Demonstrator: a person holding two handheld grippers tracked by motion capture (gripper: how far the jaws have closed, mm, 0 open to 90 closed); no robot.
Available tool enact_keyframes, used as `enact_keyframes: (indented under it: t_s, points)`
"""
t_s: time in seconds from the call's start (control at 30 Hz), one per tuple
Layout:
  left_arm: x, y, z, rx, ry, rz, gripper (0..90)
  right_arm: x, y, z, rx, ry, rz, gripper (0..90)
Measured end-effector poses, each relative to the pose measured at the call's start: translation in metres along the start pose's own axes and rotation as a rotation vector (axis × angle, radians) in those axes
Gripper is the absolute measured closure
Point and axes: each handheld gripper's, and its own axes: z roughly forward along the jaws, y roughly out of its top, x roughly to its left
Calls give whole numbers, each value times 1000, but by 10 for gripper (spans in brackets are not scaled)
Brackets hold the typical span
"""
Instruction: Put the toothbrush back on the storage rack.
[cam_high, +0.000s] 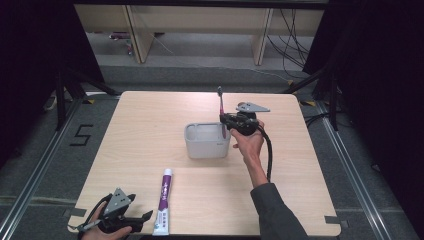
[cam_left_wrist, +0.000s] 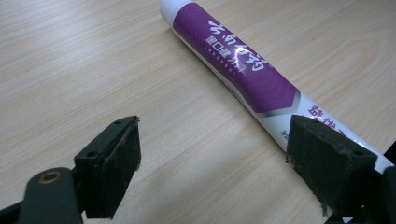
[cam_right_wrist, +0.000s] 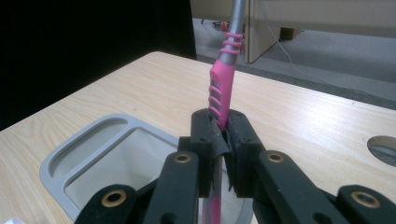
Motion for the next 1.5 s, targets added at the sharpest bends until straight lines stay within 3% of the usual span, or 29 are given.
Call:
enact_keyframes:
  t_s: [0.5,0.73,0.83,0.87,0.9,0.97,1.07,1.2,1.33,1.43,1.5]
  points:
    - [0,0,0,0,1,1,173,-2,-9,0,19,9,30,819]
    - [0,0,-1,5,-1,4,173,-2,-10,2,22,3,6,813]
    - [0,0,0,3,11,4,173,0,-10,2,32,6,31,814]
    - [0,0,0,3,11,4,173,-2,-10,3,28,11,7,814]
    - [0,0,0,0,-2,0,173,1,-10,1,40,2,45,813]
    - [1,0,0,6,11,7,173,-2,-10,2,24,2,4,812]
    - [1,0,0,4,11,5,173,-2,-11,1,28,-8,4,809]
    - [1,0,0,4,12,6,173,-1,-12,0,29,-2,33,797]
    - [0,0,-1,4,0,2,173,-3,-13,-2,31,-2,24,736]
    - [0,0,-1,2,3,1,173,-3,-12,-5,32,-15,55,573]
    - [0,0,-1,6,2,2,173,-2,-12,-8,30,-19,53,523]
